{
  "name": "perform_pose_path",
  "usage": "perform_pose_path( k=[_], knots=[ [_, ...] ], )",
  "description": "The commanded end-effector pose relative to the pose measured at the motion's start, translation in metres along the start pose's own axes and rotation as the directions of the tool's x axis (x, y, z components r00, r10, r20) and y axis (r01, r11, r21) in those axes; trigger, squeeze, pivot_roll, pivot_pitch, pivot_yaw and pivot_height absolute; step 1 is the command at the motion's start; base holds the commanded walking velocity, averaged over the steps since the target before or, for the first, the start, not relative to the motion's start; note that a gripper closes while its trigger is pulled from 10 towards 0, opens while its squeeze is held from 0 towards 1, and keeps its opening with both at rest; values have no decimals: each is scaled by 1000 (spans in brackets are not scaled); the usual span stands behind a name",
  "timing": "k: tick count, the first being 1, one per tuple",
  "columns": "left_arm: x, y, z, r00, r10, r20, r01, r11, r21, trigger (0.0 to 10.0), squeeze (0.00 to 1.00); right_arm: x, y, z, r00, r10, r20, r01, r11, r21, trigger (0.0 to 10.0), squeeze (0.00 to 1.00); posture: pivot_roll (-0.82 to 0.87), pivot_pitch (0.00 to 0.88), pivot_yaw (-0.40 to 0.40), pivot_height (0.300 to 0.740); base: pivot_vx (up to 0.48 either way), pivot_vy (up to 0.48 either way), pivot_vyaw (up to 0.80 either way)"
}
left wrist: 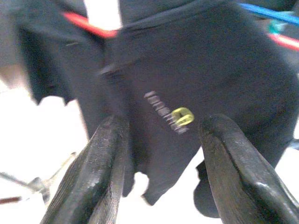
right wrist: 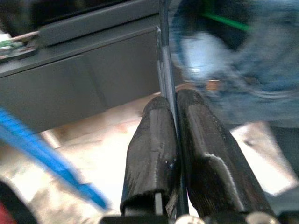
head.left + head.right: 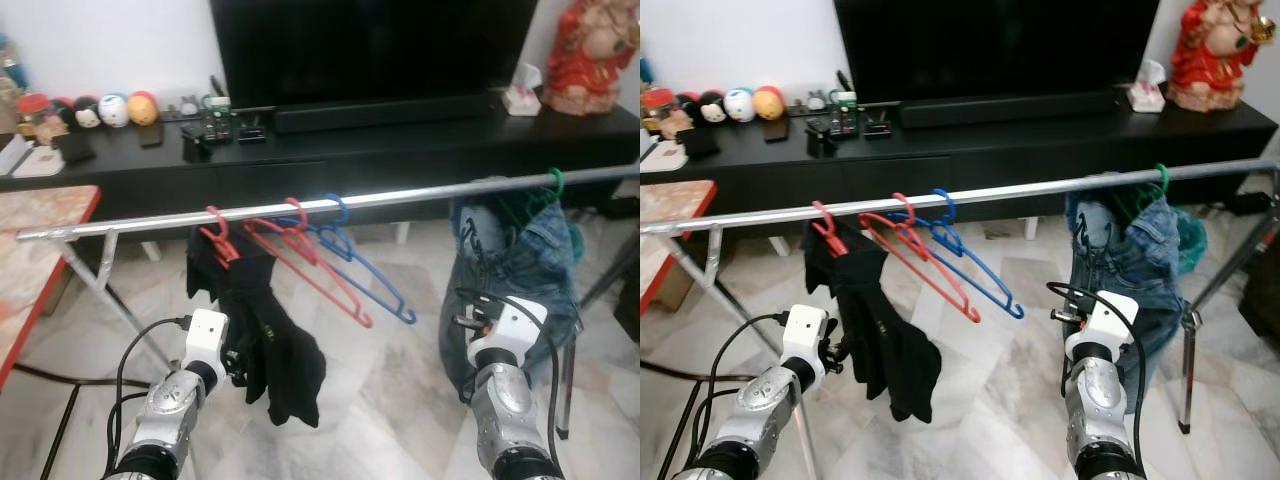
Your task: Hang hanger
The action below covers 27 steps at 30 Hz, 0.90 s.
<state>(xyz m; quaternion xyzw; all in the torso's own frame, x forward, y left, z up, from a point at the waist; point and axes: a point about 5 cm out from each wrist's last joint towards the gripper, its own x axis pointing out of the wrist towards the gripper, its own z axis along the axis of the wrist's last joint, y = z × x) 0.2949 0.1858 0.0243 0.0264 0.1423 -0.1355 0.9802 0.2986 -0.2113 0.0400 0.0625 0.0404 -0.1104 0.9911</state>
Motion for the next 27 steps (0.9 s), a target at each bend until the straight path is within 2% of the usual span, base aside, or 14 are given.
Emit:
perform_pose_path(
  k=[1,7,20,27],
  knots=[
    [-2,1,-3,1000,7,-6,-7,1000,15,10000,0,2,3,3,1000,10,9,-10,1000,4,10000,0,72,0,46,740,0,-454,469],
    [-3,3,-3,1000,26,-7,-26,1000,15,10000,0,2,2,3,1000,6,3,-6,1000,23,10000,0,73,0,44,740,0,-422,0],
    [-2,4,-2,999,35,0,-35,999,-8,10000,0,3,5,2,1000,18,-8,-18,1000,19,10000,0,70,0,42,740,0,0,0],
    [-2,5,-1,999,45,9,-45,999,-23,10000,0,6,7,6,999,41,-2,-41,999,-17,10000,0,70,0,41,740,0,0,0]
  ],
)
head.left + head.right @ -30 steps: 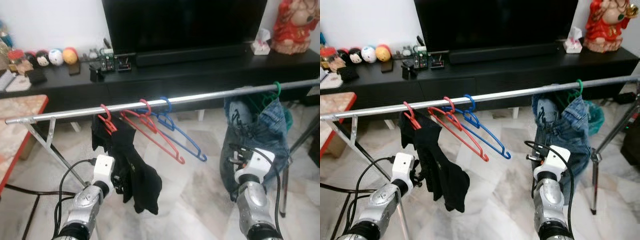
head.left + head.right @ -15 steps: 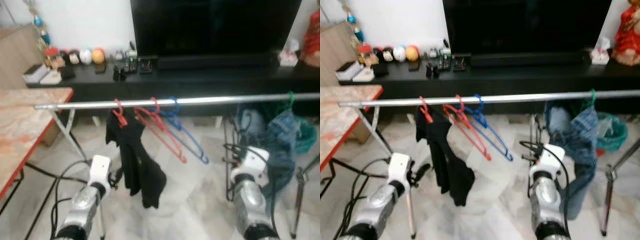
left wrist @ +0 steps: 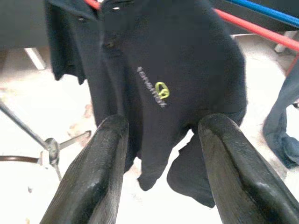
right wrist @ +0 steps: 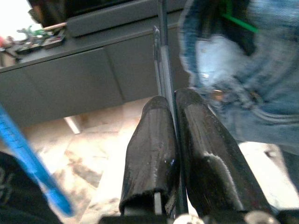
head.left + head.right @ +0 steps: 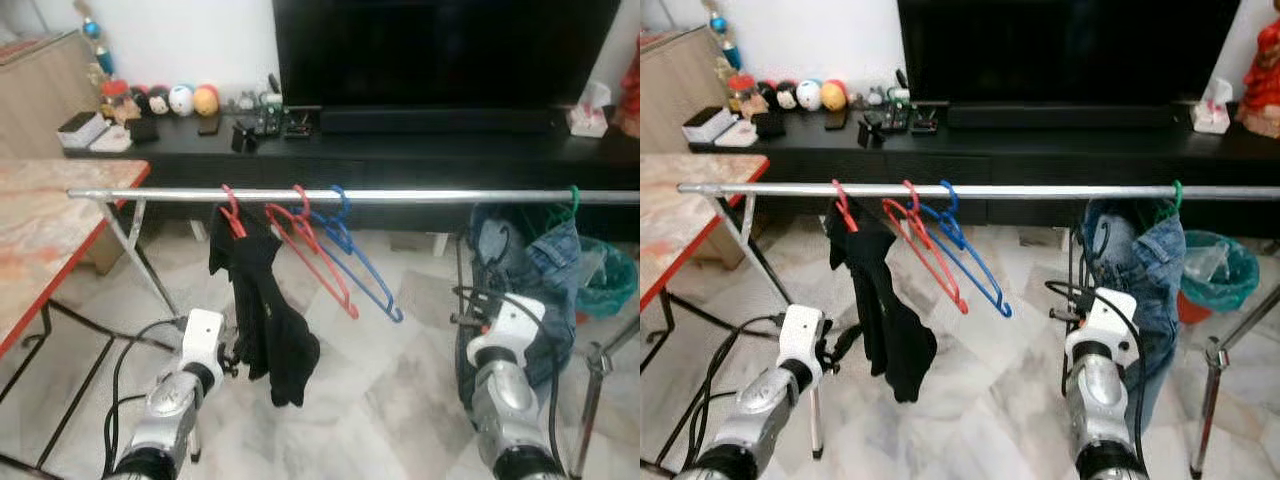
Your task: Hang hanger
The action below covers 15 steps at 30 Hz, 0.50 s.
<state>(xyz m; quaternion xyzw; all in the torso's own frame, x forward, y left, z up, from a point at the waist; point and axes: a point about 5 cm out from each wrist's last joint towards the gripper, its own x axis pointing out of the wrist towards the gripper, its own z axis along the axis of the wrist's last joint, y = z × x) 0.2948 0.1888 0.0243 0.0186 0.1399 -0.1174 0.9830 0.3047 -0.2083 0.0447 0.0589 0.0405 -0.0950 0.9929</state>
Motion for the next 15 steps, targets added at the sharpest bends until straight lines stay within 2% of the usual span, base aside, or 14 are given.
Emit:
perform_pose_path(
  k=[1,4,6,10,15],
  knots=[
    [-1,2,0,1000,11,4,-11,1000,-4,10000,0,2,3,2,1000,12,0,-12,1000,-10,10000,0,70,1,41,740,0,0,0],
    [-1,3,0,1000,13,6,-13,1000,-4,10000,0,4,5,5,1000,20,8,-20,1000,-20,10000,0,70,0,41,740,0,0,0],
    [-1,2,0,1000,10,2,-10,1000,3,10000,0,6,6,8,1000,27,10,-26,998,-64,10000,0,68,0,42,740,0,0,0],
    [-1,2,-1,1000,7,-1,-7,1000,5,10000,0,8,7,10,1000,24,19,-23,999,-41,10000,0,71,1,40,740,0,0,0],
    [-2,3,-2,1000,7,-6,-7,1000,6,10000,0,8,7,10,1000,27,16,-26,999,-44,10000,0,71,0,41,740,249,0,0]
  ],
)
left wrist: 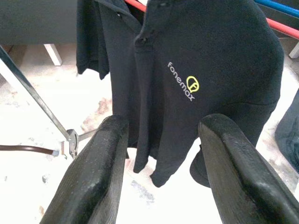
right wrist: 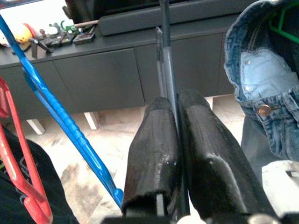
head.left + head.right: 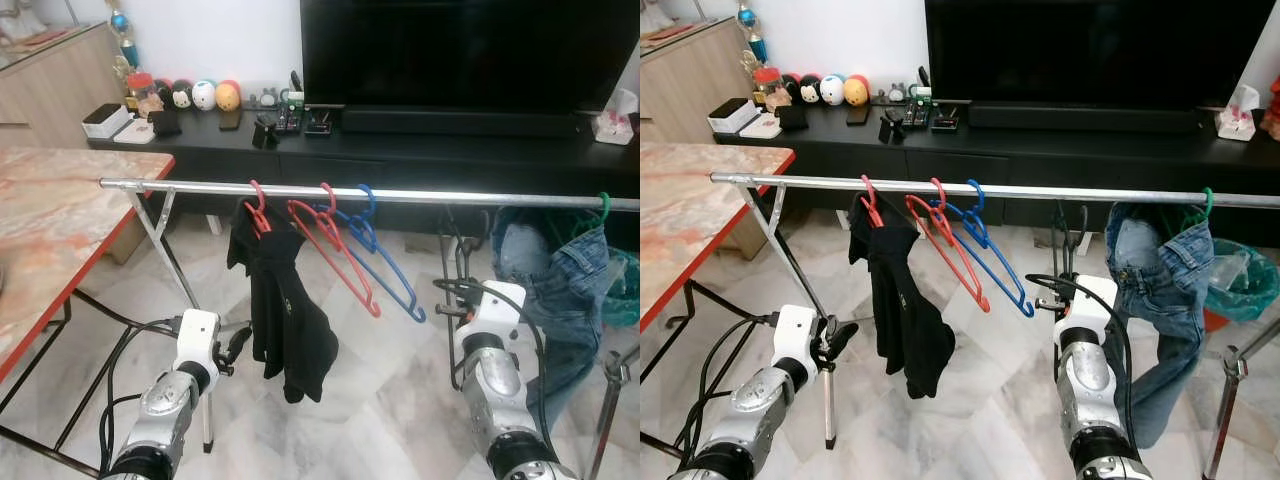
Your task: Hang hanger
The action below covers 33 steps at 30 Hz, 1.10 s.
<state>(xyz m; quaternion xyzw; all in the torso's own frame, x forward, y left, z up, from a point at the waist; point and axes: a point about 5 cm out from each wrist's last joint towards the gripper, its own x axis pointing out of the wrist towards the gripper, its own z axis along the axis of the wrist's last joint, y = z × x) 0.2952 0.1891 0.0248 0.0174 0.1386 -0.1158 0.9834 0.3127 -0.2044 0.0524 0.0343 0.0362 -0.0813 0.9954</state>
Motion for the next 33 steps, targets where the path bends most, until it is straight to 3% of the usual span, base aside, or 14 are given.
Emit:
perform_pose_path(
  k=[1,13,33],
  knots=[
    [-2,2,-3,1000,3,-8,-3,1000,8,10000,0,1,0,2,1000,-1,4,1,1000,6,10000,0,71,0,41,740,255,0,0],
    [-2,0,-2,1000,-7,-4,7,1000,8,10000,0,1,-5,0,999,-46,-9,46,999,8,10000,0,72,0,40,740,298,0,0],
    [-2,-2,-2,1000,-21,7,21,1000,-2,10000,0,5,-6,5,999,-41,-5,41,999,12,10000,0,73,2,42,740,0,0,0]
  ],
)
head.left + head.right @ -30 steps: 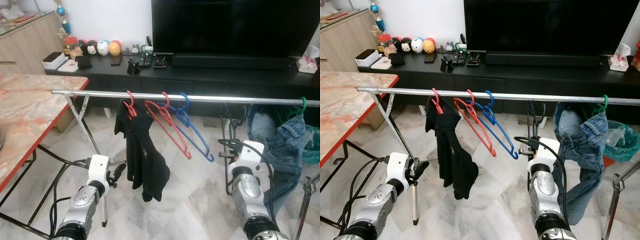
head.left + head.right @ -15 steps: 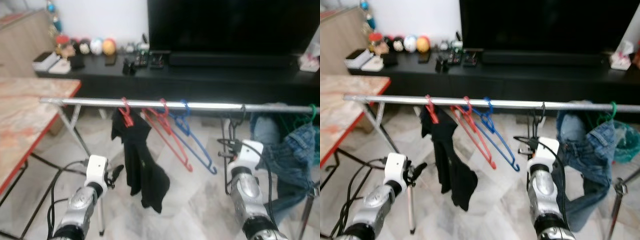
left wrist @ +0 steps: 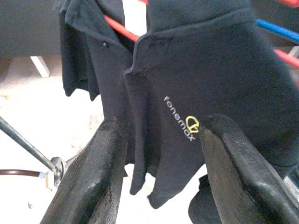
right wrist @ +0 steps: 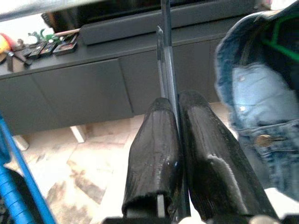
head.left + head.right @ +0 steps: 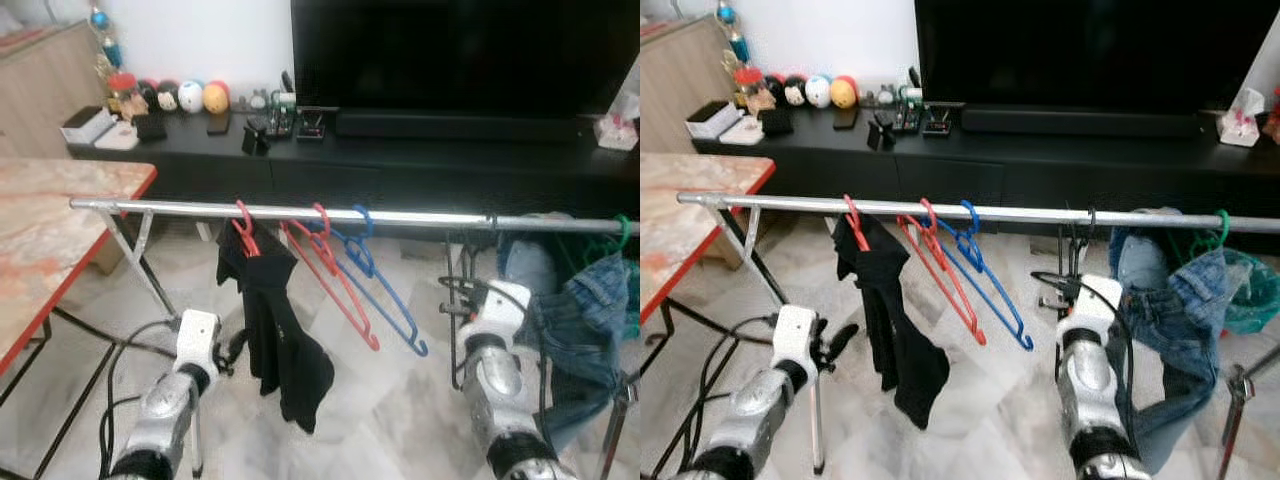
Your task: Hang hanger
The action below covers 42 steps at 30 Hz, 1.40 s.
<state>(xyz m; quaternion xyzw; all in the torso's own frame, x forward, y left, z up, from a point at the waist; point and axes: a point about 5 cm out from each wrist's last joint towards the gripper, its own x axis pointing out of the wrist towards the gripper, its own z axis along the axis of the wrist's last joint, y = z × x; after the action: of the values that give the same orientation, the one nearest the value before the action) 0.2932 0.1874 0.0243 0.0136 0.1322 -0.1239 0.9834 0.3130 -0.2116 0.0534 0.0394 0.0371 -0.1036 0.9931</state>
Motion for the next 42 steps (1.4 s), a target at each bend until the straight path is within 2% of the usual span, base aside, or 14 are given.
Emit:
perform_pose_path(
  k=[1,7,9,15,19,24,25,26,27,28,29,42],
  knots=[
    [0,0,-1,1000,-6,-6,6,1000,2,10000,0,5,1,5,1000,5,-4,-5,1000,-1,10000,0,73,2,43,740,0,0,0],
    [0,-1,-1,1000,-13,-10,13,1000,6,10000,0,13,2,9,999,12,-38,-13,999,-35,10000,0,75,3,43,740,0,0,0],
    [0,-2,-1,1000,-14,-9,14,1000,5,10000,0,17,5,9,997,28,-78,-31,999,-33,10000,0,76,4,42,740,0,0,0],
    [-1,-2,-2,1000,-16,-10,16,1000,4,10000,0,23,15,13,993,61,-103,-67,996,-54,10000,0,79,5,42,740,0,0,0],
    [-1,-2,-2,1000,-17,-11,17,1000,6,10000,0,24,19,12,989,68,-130,-74,997,-39,10000,0,80,5,42,740,0,0,0],
    [-1,-2,-3,1000,-20,-12,20,1000,7,10000,0,21,24,5,984,76,-159,-86,994,-60,10000,0,80,7,41,740,0,0,0],
    [-1,-2,-3,1000,-20,-13,20,1000,8,10000,0,20,24,3,984,74,-162,-84,995,-54,10000,75,77,9,43,740,0,0,0],
    [-1,-2,-3,1000,-20,-14,20,1000,8,10000,0,20,24,3,984,73,-163,-82,995,-50,10000,75,77,9,43,740,0,0,0],
    [-2,-3,-4,1000,-21,-15,22,1000,8,10000,0,19,24,2,984,74,-160,-81,996,-39,10000,541,77,9,43,740,0,0,0],
    [-2,-3,-4,1000,-22,-16,22,1000,8,10000,0,19,24,2,985,75,-159,-81,996,-37,10000,875,76,11,44,740,0,0,0],
    [-2,-2,-4,1000,-23,-16,23,1000,8,10000,0,19,25,2,985,75,-156,-82,996,-35,10000,949,76,11,44,740,0,0,0],
    [-2,-2,-4,1000,-24,-17,24,1000,8,10000,0,17,29,1,986,75,-146,-80,996,-28,10000,945,79,11,45,740,0,0,0]
  ],
)
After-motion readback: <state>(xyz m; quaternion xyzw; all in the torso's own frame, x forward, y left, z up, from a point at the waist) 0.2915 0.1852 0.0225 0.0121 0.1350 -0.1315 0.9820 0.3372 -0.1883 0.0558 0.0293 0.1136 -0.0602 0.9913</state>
